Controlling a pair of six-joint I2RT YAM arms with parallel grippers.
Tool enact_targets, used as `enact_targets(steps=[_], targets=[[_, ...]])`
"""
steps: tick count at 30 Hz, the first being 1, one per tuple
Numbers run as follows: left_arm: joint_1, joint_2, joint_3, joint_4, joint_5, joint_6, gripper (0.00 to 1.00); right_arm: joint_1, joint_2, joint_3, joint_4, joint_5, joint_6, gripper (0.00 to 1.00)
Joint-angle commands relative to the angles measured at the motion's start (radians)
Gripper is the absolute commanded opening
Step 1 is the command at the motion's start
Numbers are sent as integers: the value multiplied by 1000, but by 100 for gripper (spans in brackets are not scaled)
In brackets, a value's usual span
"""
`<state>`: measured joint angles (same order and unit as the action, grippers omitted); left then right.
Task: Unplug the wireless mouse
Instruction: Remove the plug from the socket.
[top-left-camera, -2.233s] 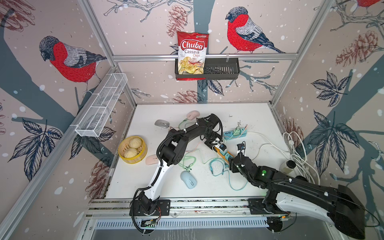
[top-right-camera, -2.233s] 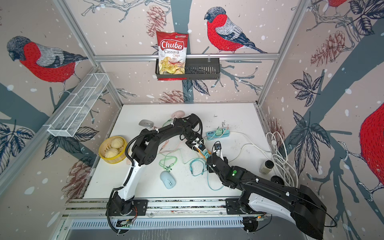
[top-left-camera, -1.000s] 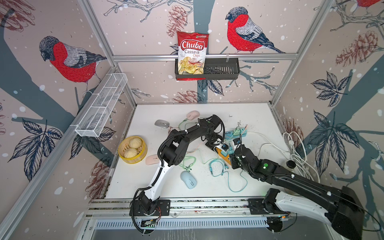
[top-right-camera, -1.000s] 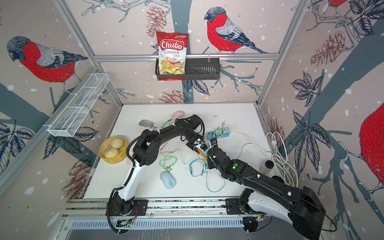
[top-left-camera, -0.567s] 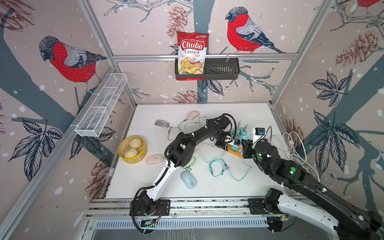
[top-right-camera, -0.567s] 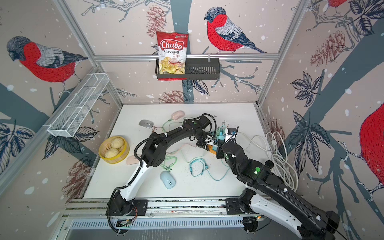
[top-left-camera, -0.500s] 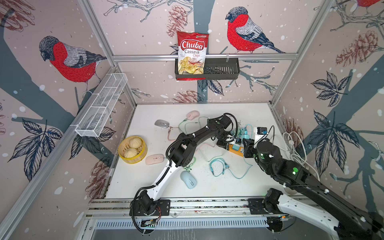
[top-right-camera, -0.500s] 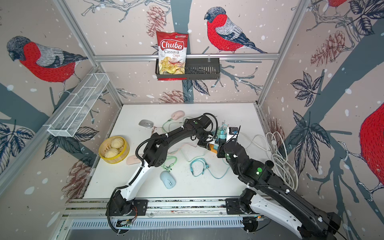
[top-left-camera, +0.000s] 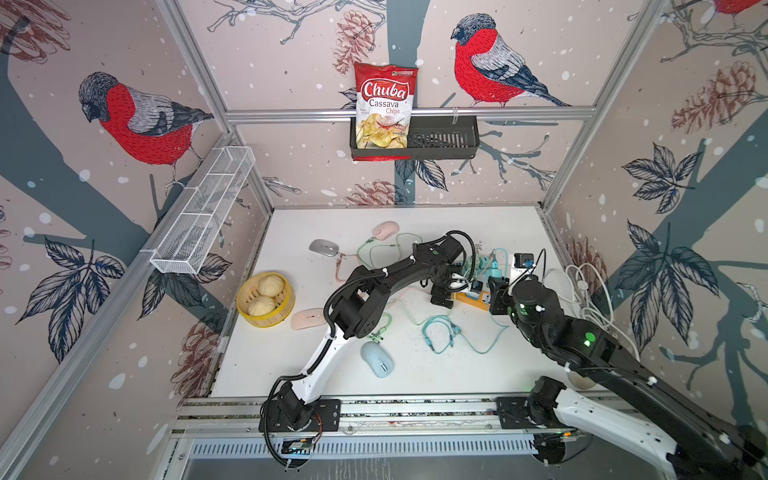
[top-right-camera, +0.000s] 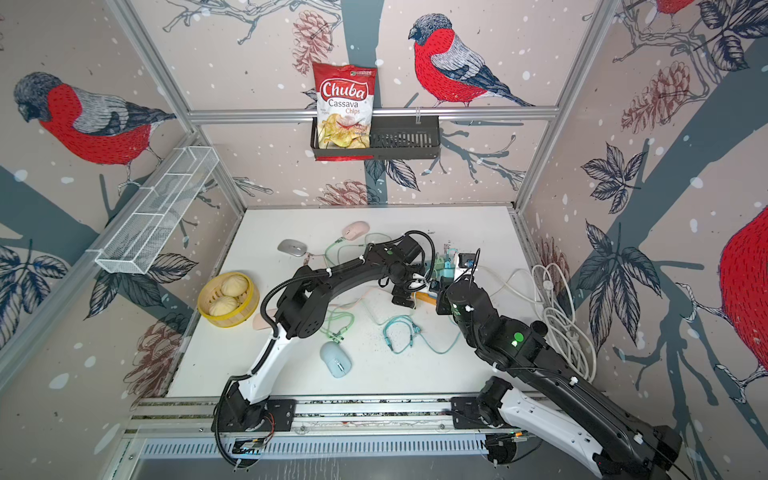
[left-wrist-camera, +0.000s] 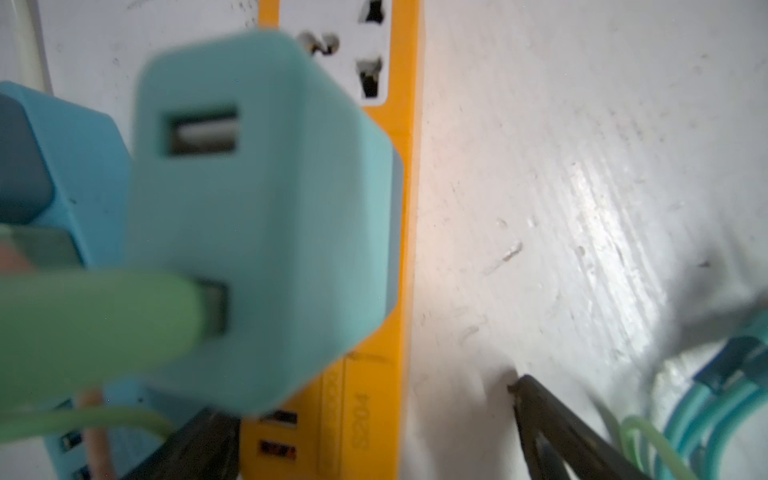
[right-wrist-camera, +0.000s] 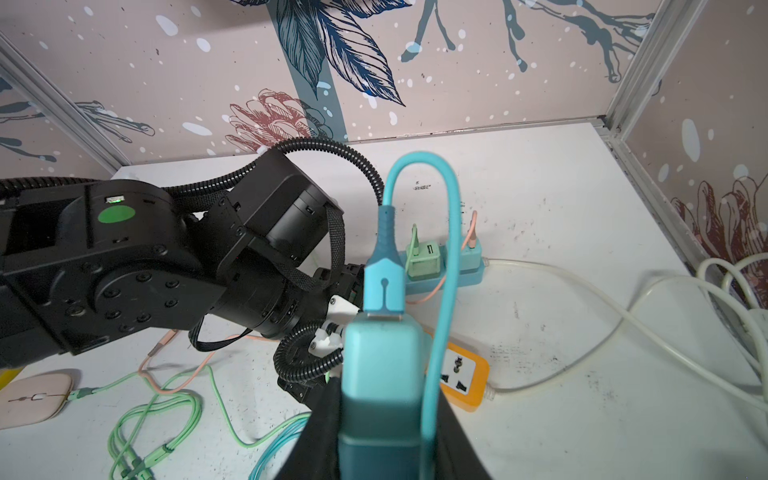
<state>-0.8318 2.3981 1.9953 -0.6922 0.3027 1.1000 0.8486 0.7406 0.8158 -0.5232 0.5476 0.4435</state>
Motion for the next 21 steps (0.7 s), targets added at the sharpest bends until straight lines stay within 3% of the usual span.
enact_targets(steps=[1, 12, 21], targets=[[3, -28, -7, -42, -110, 5, 97, -3, 11, 6, 34, -4, -20, 18], [30, -144, -41, -3, -249, 8, 97, -2, 41, 16, 51, -21, -40, 18], [39, -324, -193, 130, -39, 14, 97, -2, 51, 25, 58, -24, -49, 18]])
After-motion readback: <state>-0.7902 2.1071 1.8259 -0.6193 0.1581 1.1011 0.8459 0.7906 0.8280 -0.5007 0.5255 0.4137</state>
